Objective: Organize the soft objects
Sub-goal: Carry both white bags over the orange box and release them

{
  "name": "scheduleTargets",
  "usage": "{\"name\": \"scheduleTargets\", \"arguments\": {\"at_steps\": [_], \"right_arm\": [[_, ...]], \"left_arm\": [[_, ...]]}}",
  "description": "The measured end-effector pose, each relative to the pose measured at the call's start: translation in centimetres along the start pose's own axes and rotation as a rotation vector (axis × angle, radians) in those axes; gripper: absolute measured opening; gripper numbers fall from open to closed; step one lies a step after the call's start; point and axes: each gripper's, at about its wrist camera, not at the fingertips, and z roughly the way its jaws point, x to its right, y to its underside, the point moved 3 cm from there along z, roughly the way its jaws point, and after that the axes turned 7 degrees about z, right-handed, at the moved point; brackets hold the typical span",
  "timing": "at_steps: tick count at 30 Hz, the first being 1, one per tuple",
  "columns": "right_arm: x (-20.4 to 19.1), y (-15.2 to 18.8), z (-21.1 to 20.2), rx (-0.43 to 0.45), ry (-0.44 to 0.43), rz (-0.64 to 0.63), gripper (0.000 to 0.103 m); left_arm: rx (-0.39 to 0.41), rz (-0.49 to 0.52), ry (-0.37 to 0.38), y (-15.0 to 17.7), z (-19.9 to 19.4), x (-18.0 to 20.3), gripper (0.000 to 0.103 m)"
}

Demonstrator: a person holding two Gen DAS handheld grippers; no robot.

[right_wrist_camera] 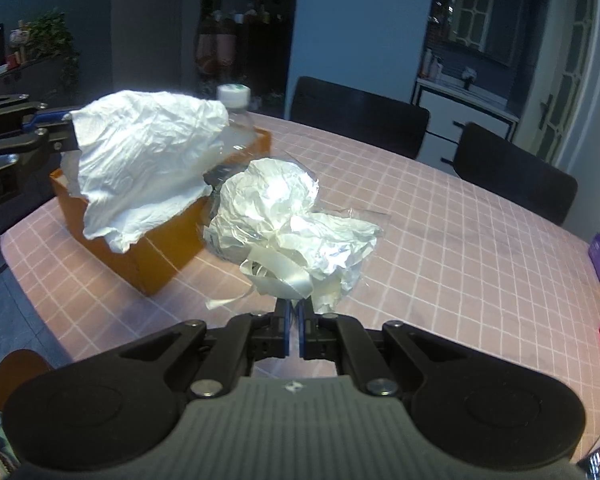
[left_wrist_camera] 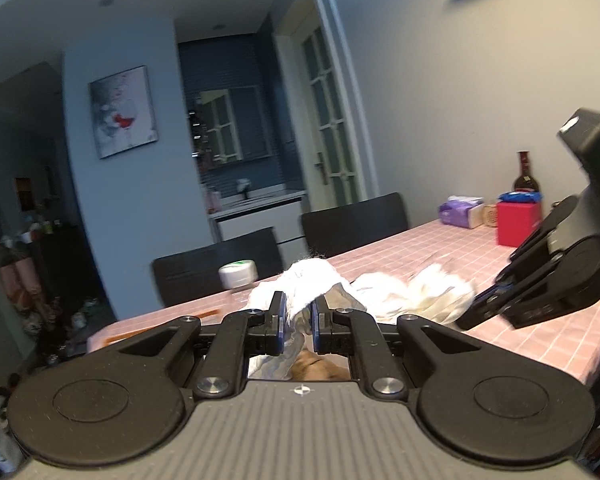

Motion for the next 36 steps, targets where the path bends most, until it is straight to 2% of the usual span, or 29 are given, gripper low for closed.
{"name": "scheduleTargets", "arguments": {"at_steps": [6,8,11,13,17,22,29,36], "right_arm": [[-3.7,-1.2,-1.4,0.046,-0.082,-0.065,0.001],[-5.1,-1.9,-1.6,0.063,-0.115,-0.09,0.001],[-7.4,-2.8,-1.5,0.084,-0.158,-0.135,0.001],[-8.7,-3.6,-1.1,0.095,-0.182,-0.166,0.001],[-11.0,-5.0,1.2,0.082,-0.226,-0.211,0.001],[-12.9,-6.6,6.6,-0.005,-0.23,-0.268,0.001],[-14.9,-7.9,12.1,-0.145,-0.231,-0.344,0.001],[-16.5,-7.8,14.7,-0.249,-0.238,-0.428,0.001]], "left_arm": [[-0.03,-0.037,-0.089,1.4,-2.0,-3.8,0.013],[-0.038,-0.048,-0.141,1.6,-2.3,-5.5,0.013],[-0.064,-0.071,-0.217,2.2,-2.0,-8.3,0.013],[-0.098,-0.09,-0.229,2.7,-1.4,-9.8,0.013],[-0.185,-0.11,-0.168,3.7,0.9,-11.7,0.014],[-0.277,-0.181,-0.051,5.5,3.8,-13.2,0.014],[-0.405,-0.188,0.002,9.4,5.4,-13.7,0.014],[-0.515,-0.143,0.075,11.2,7.0,-13.3,0.014]]}}
